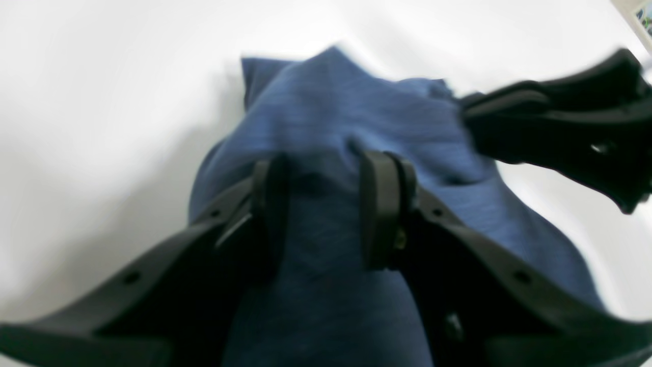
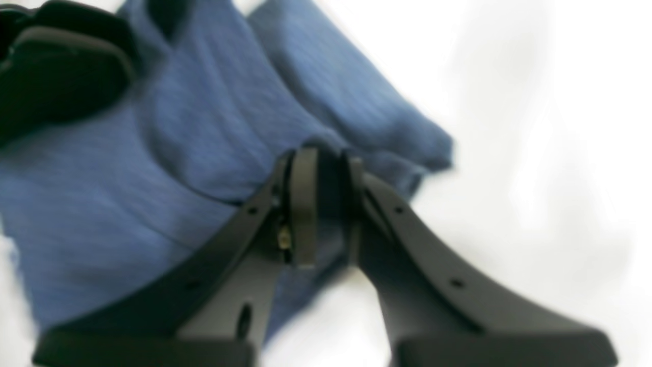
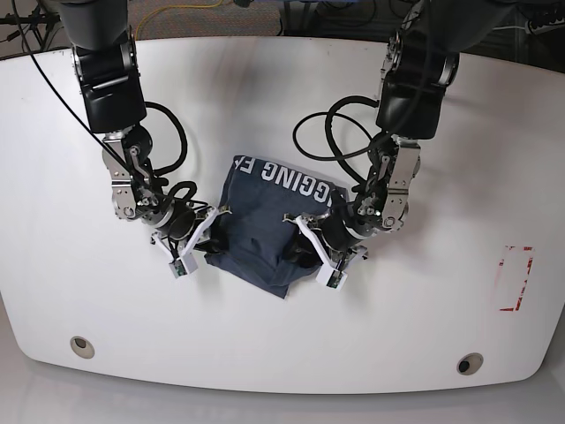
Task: Fold the T-shirt properly
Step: 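Press the folded bundle's sides down with both grippers, then withdraw the right gripper and grasp the bundle with the left gripper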
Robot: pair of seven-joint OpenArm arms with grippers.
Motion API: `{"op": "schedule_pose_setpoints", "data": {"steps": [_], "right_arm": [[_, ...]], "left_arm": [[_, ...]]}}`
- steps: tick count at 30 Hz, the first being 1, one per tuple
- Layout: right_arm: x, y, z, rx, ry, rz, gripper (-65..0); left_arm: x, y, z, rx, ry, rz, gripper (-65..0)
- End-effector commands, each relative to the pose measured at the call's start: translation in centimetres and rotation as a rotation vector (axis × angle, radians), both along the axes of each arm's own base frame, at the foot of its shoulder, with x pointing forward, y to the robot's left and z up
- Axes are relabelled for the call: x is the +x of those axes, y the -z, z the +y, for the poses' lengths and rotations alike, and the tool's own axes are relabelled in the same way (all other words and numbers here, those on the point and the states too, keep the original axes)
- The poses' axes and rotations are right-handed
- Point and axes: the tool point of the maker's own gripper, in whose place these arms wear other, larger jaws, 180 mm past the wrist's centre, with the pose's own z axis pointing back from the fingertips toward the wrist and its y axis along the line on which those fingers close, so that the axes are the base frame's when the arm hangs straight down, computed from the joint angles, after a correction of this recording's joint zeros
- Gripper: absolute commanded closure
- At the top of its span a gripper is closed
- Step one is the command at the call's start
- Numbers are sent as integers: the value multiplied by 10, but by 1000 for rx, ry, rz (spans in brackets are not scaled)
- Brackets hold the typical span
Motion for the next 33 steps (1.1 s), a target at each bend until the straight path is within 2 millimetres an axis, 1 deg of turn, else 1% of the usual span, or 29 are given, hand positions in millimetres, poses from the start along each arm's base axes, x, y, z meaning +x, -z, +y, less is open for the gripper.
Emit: {"op": "schedule_pose_setpoints", "data": {"steps": [1,3,6,7,9,11,12,13,14,15,16,17,18,19,22,26,29,30,32,33], "right_arm": [[16,-17,4,-21,-26,-72,-73],[15,-15,11,-48,-45,-76,-73],[16,-15,12,-66,-53,-81,-73],[16,-17,14,-62,-55,-88,-73],[17,-23,15,-54,-59,-100,-73],[18,-34,20,-40,-69,-110,-71],[19,-40,20,-35,-69,-112,-70],[19,-44,16,-37,-64,-115,-70],[16,-47,12,-38,-58,-113,-70],[14,-50,9,-38,-55,-114,-70],[13,-59,6,-35,-49,-128,-70],[12,-69,5,-32,-44,-150,-70],[11,-74,4,-32,-41,-160,-70],[8,-83,0,-36,-32,-175,-71],[0,-101,-13,-46,1,-201,-71],[-10,-120,-32,-69,45,-232,-71],[-21,-131,-46,-83,80,-251,-71],[-24,-135,-50,-87,91,-261,-71],[-31,-141,-57,-97,108,-275,-71],[-35,-143,-61,-104,118,-278,-71]], "left_arm": [[14,-9,-1,-37,-15,-27,-218],[15,-12,0,-38,-18,-35,-218],[17,-14,0,-40,-17,-40,-218],[17,-16,-1,-40,-16,-46,-218],[20,-28,-1,-44,-13,-79,-218],[21,-46,-3,-37,-1,-119,-218],[18,-49,-3,-29,6,-124,-218],[16,-51,2,-16,5,-126,-218],[15,-59,10,0,0,-143,-218],[14,-64,12,6,-2,-152,-218],[12,-73,16,12,-5,-173,-218],[9,-80,17,16,-4,-188,-218],[7,-84,16,18,-1,-199,-218],[3,-92,15,21,4,-221,-219],[-9,-102,10,9,10,-249,-219],[-20,-104,0,-25,-15,-246,-221],[-20,-98,5,-34,-111,-211,-225],[-18,-95,6,-31,-143,-199,-233],[-18,-91,1,-25,-181,-178,-264],[-18,-89,-2,-15,-195,-173,-290]]}}
